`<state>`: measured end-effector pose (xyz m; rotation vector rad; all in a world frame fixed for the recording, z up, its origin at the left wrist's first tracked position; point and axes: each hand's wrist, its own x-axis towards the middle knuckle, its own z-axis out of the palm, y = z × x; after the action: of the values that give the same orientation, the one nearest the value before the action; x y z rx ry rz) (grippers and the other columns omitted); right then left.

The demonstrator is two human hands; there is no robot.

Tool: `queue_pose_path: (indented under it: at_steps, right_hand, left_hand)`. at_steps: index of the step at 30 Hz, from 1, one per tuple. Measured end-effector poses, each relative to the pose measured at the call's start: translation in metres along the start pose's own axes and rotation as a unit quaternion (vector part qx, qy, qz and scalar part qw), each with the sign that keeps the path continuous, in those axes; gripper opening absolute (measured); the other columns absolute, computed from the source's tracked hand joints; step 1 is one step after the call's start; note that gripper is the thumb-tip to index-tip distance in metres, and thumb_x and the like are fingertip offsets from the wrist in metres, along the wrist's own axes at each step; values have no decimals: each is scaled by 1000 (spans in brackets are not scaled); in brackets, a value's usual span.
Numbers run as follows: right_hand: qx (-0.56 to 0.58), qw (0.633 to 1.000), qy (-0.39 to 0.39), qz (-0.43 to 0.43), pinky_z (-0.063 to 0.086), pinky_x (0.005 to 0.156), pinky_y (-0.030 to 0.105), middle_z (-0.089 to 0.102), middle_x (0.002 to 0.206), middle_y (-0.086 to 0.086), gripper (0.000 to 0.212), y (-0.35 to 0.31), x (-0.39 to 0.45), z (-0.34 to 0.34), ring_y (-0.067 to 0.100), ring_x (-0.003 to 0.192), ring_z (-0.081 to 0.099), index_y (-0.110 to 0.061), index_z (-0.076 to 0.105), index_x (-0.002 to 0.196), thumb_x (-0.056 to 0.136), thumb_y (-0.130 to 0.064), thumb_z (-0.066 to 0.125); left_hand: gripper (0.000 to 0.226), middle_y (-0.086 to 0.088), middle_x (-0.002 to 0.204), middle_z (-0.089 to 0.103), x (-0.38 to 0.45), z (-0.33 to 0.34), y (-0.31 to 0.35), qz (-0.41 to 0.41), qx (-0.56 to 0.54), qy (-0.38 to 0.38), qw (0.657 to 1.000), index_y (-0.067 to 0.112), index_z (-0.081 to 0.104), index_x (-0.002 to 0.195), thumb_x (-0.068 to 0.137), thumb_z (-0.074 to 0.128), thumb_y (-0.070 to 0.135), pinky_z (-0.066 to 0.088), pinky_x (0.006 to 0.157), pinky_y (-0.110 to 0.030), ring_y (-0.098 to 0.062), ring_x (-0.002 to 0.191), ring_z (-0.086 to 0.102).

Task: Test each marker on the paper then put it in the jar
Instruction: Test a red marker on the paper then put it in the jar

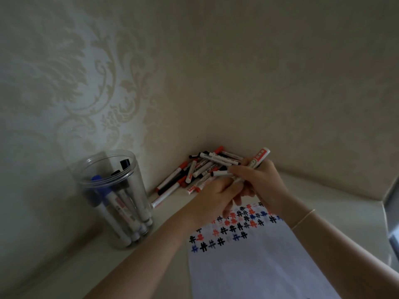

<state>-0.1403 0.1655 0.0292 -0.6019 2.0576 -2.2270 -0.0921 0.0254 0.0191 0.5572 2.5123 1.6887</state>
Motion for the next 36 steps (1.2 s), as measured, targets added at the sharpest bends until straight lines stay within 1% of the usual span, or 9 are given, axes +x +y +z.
queue_pose_path:
  at_steps: [6, 9, 13, 17, 20, 23, 28, 32, 36]
  right_hand:
    - [45, 999, 5, 24, 37, 33, 22, 52, 50, 14, 20, -2, 3, 4, 21, 35, 46, -1, 53, 66, 84, 6, 59]
    - [37, 999, -1, 29, 37, 32, 23, 53, 51, 16, 25, 1, 4, 5, 22, 35, 46, -2, 52, 62, 84, 7, 60]
    - [18, 994, 103, 20, 37, 33, 23, 56, 50, 12, 23, 11, 4, 5, 18, 34, 45, -2, 54, 64, 85, 3, 61]
    - [1, 974, 227, 12, 41, 35, 24, 60, 52, 9, 22, 20, -1, -11, 15, 35, 50, -4, 56, 67, 88, -5, 62]
    - [41, 971, 233, 46, 54, 46, 28, 67, 63, 11, 15, 26, -8, -20, 21, 48, 63, -5, 61, 78, 90, -14, 63]
    - [61, 976, 186, 93, 59, 65, 35, 69, 80, 17, 11, 33, -17, -30, 27, 67, 68, -1, 62, 90, 89, -12, 63]
    - [-42, 976, 161, 137, 38, 45, 25, 51, 60, 10, 28, 44, -34, -34, 18, 50, 44, -9, 49, 64, 77, -5, 74]
    - [15, 977, 155, 148, 44, 42, 25, 55, 57, 10, 26, 51, -43, -29, 19, 43, 51, -7, 48, 64, 85, -5, 65]
    - [-72, 972, 182, 129, 36, 38, 21, 50, 46, 10, 32, 56, -46, -31, 17, 37, 45, -8, 44, 55, 81, 3, 58]
  left_hand:
    - [33, 8, 47, 35, -4, 4, -1, 37, -31, 45, 998, 2, 58, 93, 103, 37, 27, 23, 40, -19, -5, 38, 26]
    - [27, 12, 49, 47, -7, 5, -3, 47, 4, 47, 998, 11, 57, 94, 103, 35, 25, 29, 43, -12, -2, 40, 36]
    - [32, 20, 82, 61, -3, 0, -22, -13, 97, 46, 994, 24, 54, 107, 101, 29, 44, 49, 73, -26, 2, 70, 51]
    - [39, 5, 126, 56, 4, -7, -61, -11, 224, 79, 971, 33, 44, 136, 102, 30, 22, 38, 102, -32, -10, 115, 48]
    - [50, 6, 138, 48, 5, -6, -79, 20, 285, 54, 957, 37, 32, 144, 101, 33, 11, 35, 106, -30, -4, 121, 45]
    - [46, 9, 154, 28, 5, -4, -86, 63, 350, 56, 933, 34, 29, 147, 102, 35, 22, 17, 119, -35, -3, 143, 17]
    - [54, 27, 150, 2, -17, 0, -68, 65, 379, -84, 919, 37, 21, 148, 97, 27, 52, -5, 113, -11, 23, 131, -9]
    - [70, 29, 152, -2, -27, 0, -66, 35, 393, -146, 907, 43, 13, 149, 85, 21, 71, -10, 111, -10, 19, 133, -11]
    - [81, 30, 151, -15, -31, 1, -63, 7, 404, -184, 896, 46, -1, 149, 82, 35, 75, -17, 102, -7, 15, 132, -19]
